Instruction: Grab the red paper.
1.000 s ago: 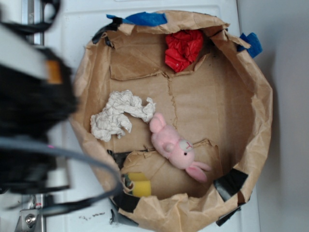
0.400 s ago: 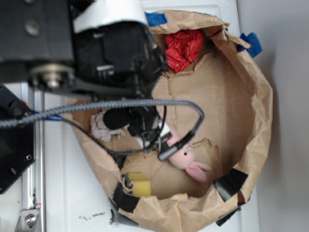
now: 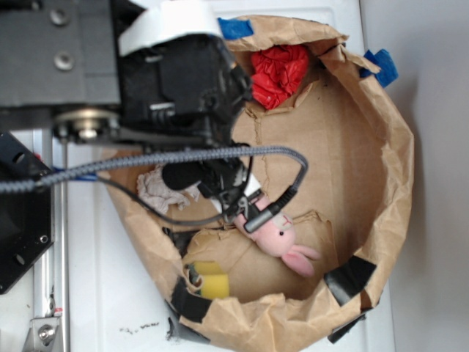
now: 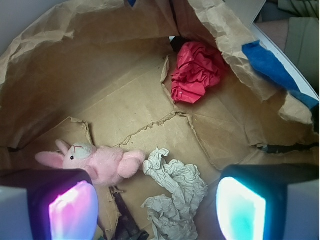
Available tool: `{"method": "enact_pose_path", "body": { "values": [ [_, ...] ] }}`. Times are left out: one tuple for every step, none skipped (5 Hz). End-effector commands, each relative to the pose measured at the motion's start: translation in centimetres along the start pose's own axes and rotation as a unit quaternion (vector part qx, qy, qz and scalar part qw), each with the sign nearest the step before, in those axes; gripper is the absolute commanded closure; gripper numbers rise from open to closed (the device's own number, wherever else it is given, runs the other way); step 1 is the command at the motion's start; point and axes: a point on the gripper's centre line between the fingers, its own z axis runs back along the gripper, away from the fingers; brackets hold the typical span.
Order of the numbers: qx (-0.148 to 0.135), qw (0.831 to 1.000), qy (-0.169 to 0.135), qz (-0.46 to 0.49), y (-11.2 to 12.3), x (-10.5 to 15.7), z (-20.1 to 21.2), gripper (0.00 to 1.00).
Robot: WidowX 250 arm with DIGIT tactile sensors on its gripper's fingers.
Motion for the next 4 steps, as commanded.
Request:
{"method": "enact_pose_path", "body": {
  "values": [
    [-0.004, 0.998, -0.024, 0.063, 0.4, 2.9, -2.1, 0.0],
    [0.0, 0.996, -0.023, 0.085, 0.3, 4.6, -5.2, 0.0],
    [0.014, 0.993, -0.051, 0.105, 0.6, 5.2, -6.3, 0.0],
    [0.032, 0.992, -0.047, 0.111, 1.5, 6.1, -7.2, 0.0]
  ]
}}
